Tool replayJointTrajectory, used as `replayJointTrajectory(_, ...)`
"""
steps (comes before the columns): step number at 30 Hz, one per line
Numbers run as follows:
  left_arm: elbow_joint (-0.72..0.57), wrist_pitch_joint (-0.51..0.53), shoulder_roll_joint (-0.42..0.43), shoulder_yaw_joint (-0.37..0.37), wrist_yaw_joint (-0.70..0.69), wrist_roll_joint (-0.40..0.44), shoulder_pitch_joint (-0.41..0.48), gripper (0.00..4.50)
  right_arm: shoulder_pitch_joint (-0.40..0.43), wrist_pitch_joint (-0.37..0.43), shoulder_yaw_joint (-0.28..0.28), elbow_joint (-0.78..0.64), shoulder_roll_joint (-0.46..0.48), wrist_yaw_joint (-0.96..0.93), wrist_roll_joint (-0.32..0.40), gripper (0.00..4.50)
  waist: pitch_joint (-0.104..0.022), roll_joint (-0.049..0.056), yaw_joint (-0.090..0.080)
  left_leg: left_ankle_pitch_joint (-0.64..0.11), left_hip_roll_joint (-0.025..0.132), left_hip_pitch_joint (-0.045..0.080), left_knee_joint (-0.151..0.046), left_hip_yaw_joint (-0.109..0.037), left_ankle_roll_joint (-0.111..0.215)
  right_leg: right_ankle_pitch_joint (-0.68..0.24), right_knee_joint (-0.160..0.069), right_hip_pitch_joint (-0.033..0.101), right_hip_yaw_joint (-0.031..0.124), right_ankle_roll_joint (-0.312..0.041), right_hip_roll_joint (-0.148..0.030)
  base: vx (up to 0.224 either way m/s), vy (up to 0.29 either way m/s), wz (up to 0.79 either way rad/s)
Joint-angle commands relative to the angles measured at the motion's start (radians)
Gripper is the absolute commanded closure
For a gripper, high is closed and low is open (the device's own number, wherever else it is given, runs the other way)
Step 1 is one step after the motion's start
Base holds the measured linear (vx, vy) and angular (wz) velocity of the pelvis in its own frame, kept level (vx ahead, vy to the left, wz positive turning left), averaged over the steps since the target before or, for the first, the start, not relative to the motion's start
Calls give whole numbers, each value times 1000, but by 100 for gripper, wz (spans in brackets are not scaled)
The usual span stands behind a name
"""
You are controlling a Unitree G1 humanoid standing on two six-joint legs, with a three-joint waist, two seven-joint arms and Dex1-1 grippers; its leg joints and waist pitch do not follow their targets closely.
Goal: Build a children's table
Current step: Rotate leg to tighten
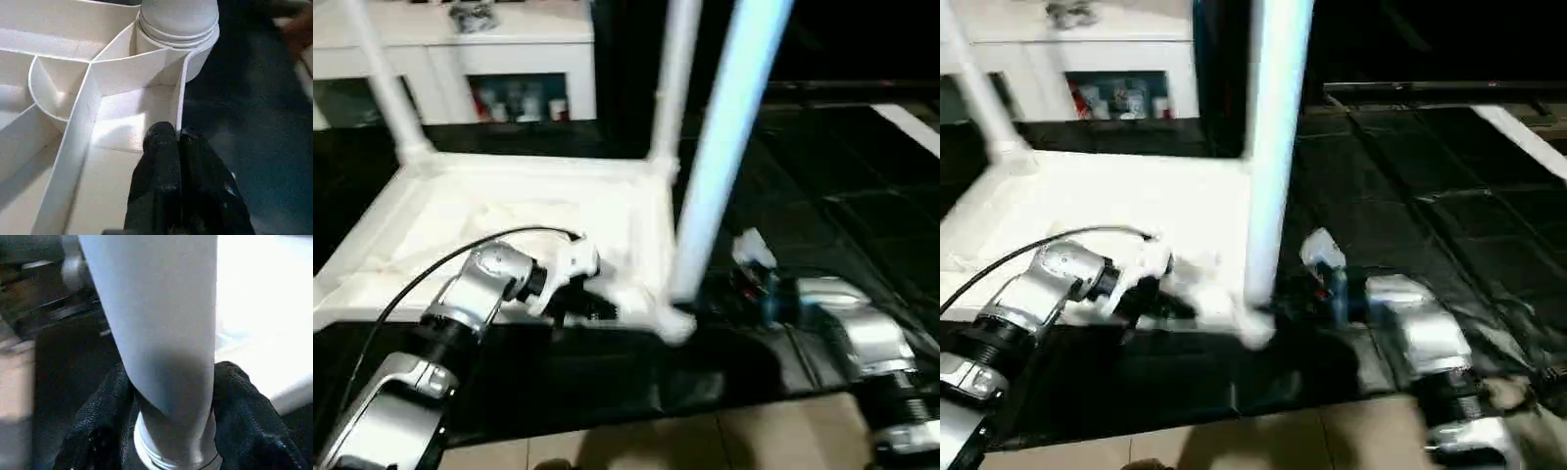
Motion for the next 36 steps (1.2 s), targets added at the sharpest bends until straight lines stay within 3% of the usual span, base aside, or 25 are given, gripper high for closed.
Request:
replayJointTrajectory(1, -19, 30, -96, 4, 61, -40, -43, 450, -27, 28, 33, 29, 60, -114, -31, 250, -66, -12, -9, -221, 39, 12, -74, -22, 1, -433, -90, 49, 54, -136, -72, 0, 0, 0)
replayJointTrajectory(2, -12, 47, -111, 13, 96, -38, -52, 450, -33, 27, 28, 36, 82, -155, -40, 252, -65, 0, -11, -223, 39, 12, -74, -24, -3, -432, -90, 47, 54, -138, -72, 0, 0, 0)
replayJointTrajectory(3, -2, 74, -137, 27, 150, -35, -66, 450, -46, 32, 20, 48, 117, -217, -50, 253, -68, -6, -22, -224, 37, 9, -74, -24, -3, -422, -90, 50, 53, -138, -71, 0, 0, 0)
replayJointTrajectory(4, 6, 102, -159, 39, 192, -34, -79, 450, -59, 40, 13, 60, 149, -270, -57, 254, -67, -5, -29, -213, 35, 4, -74, -25, -4, -406, -88, 53, 51, -141, -68, 0, 0, 0)
replayJointTrajectory(6, 15, 136, -190, 54, 252, -31, -95, 450, -83, 52, 7, 80, 193, -347, -71, 254, -70, -5, -39, -212, 34, 7, -71, -25, -1, -393, -88, 51, 51, -148, -68, 0, 0, 0)
replayJointTrajectory(9, 33, 180, -240, 83, 348, -32, -122, 450, -127, 75, -14, 119, 257, -467, -85, 254, -72, -5, -52, -176, 32, 3, -68, -22, 16, -309, -80, 53, 54, -182, -64, 0, 0, 0)
replayJointTrajectory(12, 43, 196, -276, 109, 415, -35, -139, 450, -152, 31, -3, 149, 281, -505, -113, 254, -78, -5, -53, -135, 32, 3, -64, -20, 38, -227, -72, 56, 55, -202, -63, 0, 0, 0)
replayJointTrajectory(14, 41, 185, -277, 108, 415, -30, -138, 450, -148, -9, 10, 148, 275, -474, -121, 198, -79, -6, -52, -114, 33, 0, -63, -18, 56, -170, -65, 57, 55, -221, -62, 0, 0, 0)
replayJointTrajectory(18, 25, 175, -269, 100, 402, -25, -129, 450, -137, -28, -5, 137, 279, -471, -115, 165, -78, -4, -53, -106, 35, 2, -63, -17, 86, -123, -62, 59, 56, -245, -63, 0, 0, 0)
replayJointTrajectory(22, 3, 159, -240, 89, 355, -23, -112, 450, -113, -49, -6, 113, 247, -416, -100, 123, -75, -4, -51, -145, 36, 4, -65, -17, 77, -177, -70, 60, 57, -232, -65, 0, 0, 0)
replayJointTrajectory(26, -10, 122, -190, 80, 277, -26, -93, 450, -70, -83, -9, 73, 167, -285, -76, 102, -75, -4, -50, -145, 37, 4, -65, -17, 80, -163, -68, 61, 58, -236, -64, 0, 0, 0)
replayJointTrajectory(29, -16, 91, -161, 71, 224, -27, -84, 450, -50, -79, -17, 40, 123, -215, -50, 69, -75, -2, -45, -155, 39, 5, -65, -17, 90, -162, -69, 62, 58, -237, -65, 0, 0, 0)
replayJointTrajectory(36, -35, 30, -87, 43, 68, -39, -59, 450, -30, -58, -41, -7, 3, -31, 5, 13, -72, 1, -29, -182, 43, 8, -68, -17, 73, -219, -72, 58, 56, -225, -63, 0, 0, 0)
